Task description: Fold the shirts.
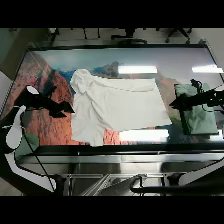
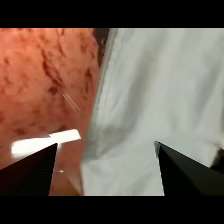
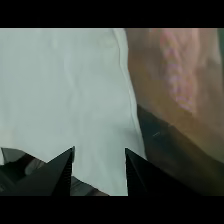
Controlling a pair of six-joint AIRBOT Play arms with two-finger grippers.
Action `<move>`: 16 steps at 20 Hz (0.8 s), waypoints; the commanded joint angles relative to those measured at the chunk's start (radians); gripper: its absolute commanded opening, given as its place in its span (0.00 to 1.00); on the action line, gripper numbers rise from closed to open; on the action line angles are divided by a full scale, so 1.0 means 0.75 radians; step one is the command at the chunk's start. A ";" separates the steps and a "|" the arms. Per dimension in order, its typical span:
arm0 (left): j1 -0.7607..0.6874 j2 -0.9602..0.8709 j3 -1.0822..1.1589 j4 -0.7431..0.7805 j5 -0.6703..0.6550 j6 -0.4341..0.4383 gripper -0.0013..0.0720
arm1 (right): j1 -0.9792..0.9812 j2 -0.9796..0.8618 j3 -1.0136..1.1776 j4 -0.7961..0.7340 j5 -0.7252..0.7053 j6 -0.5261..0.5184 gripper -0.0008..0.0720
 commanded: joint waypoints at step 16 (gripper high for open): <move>-0.074 -0.116 0.202 -0.133 -0.106 0.081 0.04 | 0.068 0.009 -0.299 -0.205 -0.068 -0.037 0.51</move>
